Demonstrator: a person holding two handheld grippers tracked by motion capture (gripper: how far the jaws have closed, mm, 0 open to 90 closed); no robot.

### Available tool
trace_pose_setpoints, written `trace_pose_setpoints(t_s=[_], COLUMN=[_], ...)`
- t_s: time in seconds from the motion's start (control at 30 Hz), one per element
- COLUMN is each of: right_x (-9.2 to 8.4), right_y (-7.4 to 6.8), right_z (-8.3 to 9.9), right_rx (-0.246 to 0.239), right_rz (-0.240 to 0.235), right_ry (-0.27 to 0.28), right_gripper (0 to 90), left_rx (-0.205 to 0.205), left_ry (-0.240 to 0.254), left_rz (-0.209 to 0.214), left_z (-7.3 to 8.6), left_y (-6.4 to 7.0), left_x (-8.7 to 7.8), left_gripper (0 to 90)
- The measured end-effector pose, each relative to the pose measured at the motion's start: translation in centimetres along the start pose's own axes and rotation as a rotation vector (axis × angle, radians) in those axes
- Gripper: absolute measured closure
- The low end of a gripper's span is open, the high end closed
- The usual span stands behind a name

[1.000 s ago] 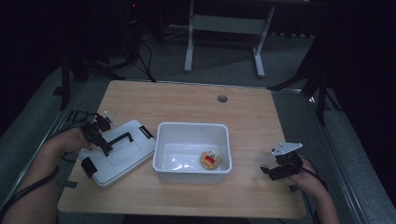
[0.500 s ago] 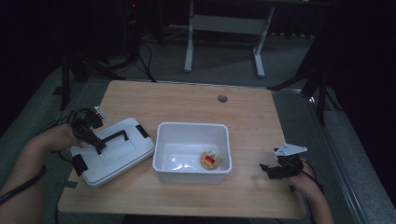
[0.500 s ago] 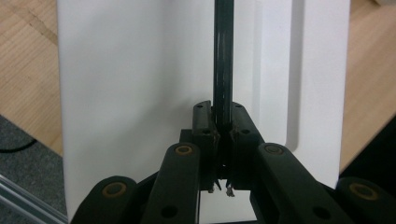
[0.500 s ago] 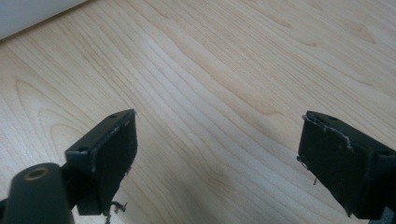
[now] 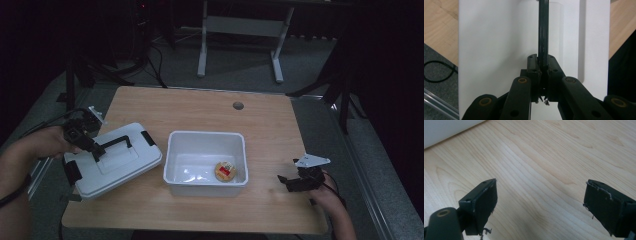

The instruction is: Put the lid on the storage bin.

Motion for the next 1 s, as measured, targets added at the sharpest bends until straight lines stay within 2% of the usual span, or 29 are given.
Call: trace_pose_setpoints(t_s=[0.07,0.4,0.63,0.87,0.93,0.97,1.0], right_x=[0.0,0.1,0.2,0.2,0.1,0.0,0.0], right_y=[0.0,-0.2,-0.2,-0.3,-0.4,-0.4,-0.3], right_z=[0.0,0.2,0.1,0.1,0.2,0.2,0.3], right_rx=[-0.001,-0.006,-0.006,-0.006,-0.007,-0.007,-0.006], right_rz=[0.001,-0.011,-0.016,-0.025,-0.027,-0.026,-0.025], right_ry=[0.001,-0.006,-0.005,-0.002,-0.003,-0.005,-0.003], right_gripper=[11.4,11.4,11.5,11.5,11.4,11.5,11.4], left_rx=[0.009,0.057,0.1,0.175,0.175,0.21,0.217], left_ry=[0.017,0.039,0.092,0.129,0.129,0.15,0.151], left_rz=[-0.005,-0.026,-0.031,-0.002,-0.002,0.014,0.022], left_z=[-0.2,-1.9,-3.8,-7.0,-7.0,-8.7,-9.2], left_y=[0.1,0.7,1.4,3.0,3.0,3.8,4.1], left_x=[-0.7,-4.2,-6.6,-6.9,-6.9,-6.5,-6.4], left_gripper=[83.3,83.3,83.3,83.3,83.3,83.4,83.3])
Point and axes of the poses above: each handheld gripper's, and its own axes: x roughly forward along the jaws, z roughly out of its underside, y roughly to its right, the point moved 3 cm from there along x, roughly forward along the jaws, and after that the axes turned 14 degrees about -z, right-handed, at the moved point
